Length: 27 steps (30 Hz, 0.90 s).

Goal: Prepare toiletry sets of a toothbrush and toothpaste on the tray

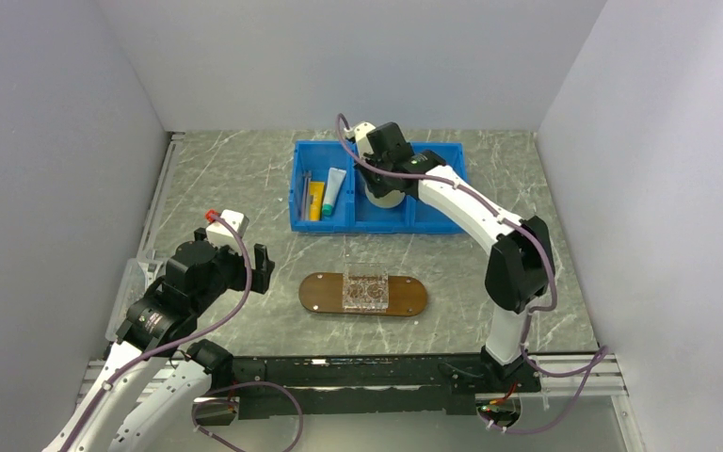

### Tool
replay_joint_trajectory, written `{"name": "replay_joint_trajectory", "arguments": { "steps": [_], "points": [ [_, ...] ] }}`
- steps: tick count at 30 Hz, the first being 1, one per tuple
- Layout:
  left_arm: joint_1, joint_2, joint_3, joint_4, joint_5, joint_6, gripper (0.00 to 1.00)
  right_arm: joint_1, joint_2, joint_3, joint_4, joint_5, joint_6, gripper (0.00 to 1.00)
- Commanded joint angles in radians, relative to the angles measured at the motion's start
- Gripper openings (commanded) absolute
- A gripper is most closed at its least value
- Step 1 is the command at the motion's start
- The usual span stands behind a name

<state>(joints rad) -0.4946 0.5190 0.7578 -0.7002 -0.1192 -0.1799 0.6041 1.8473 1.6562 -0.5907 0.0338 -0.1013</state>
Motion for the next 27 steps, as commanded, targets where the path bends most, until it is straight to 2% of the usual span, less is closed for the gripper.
{"name": "replay_joint_trajectory", "arguments": {
  "steps": [1, 6, 15, 20, 27],
  "points": [
    [-0.004, -0.009, 0.009, 0.027, -0.003, -0.003, 0.99, 0.032, -0.125, 0.076, 0.024, 0.082, -0.013, 0.00],
    [-0.004, -0.014, 0.011, 0.024, -0.017, -0.004, 0.99, 0.104, -0.178, 0.071, 0.011, 0.079, -0.049, 0.00],
    [-0.004, -0.053, 0.015, 0.011, -0.083, -0.014, 0.99, 0.230, -0.248, 0.071, -0.025, -0.028, -0.135, 0.00],
    [-0.003, -0.099, 0.020, -0.009, -0.194, -0.033, 0.99, 0.306, -0.288, 0.019, 0.011, -0.079, -0.222, 0.00],
    [-0.002, -0.171, 0.026, -0.042, -0.374, -0.079, 0.99, 0.385, -0.377, -0.139, 0.139, -0.189, -0.364, 0.00]
  ]
}}
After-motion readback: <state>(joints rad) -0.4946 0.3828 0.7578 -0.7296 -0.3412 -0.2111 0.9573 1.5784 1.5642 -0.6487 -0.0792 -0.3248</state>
